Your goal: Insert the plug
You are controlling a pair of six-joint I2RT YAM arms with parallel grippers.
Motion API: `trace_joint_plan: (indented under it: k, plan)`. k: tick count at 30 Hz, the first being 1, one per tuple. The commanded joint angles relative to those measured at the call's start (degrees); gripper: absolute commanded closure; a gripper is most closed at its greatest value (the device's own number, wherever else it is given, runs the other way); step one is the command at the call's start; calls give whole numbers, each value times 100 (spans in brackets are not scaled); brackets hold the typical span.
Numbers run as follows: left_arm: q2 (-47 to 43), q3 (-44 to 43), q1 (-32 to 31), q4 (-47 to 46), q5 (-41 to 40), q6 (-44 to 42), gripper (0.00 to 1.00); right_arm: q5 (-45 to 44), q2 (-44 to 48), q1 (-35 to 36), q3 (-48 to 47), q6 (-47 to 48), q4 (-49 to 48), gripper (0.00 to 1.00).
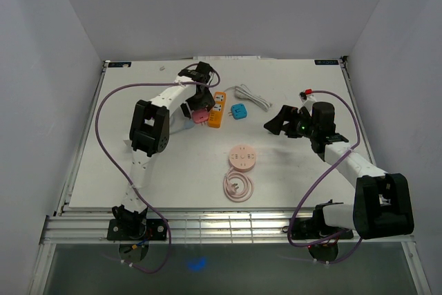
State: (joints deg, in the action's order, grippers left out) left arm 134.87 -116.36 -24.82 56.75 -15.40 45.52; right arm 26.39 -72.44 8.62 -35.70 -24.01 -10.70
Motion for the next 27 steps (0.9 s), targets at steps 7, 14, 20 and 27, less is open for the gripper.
trace_joint_plan:
  k: [7, 14, 20, 27]
  plan:
    - [-66, -80, 21, -6, 90, -8, 25, 138, 143, -45, 55, -16, -248, 4]
    - [-460, 244, 12, -173, 151, -8, 36, 234, 99, -45, 72, -7, -292, 4]
    - [-1269, 833, 3, -787, 116, -271, 37, 630, 2, -45, 2, 151, -354, 5]
    - [-2587, 2247, -23, -2166, 669, -772, 40, 1016, -270, -45, -217, 204, -345, 7]
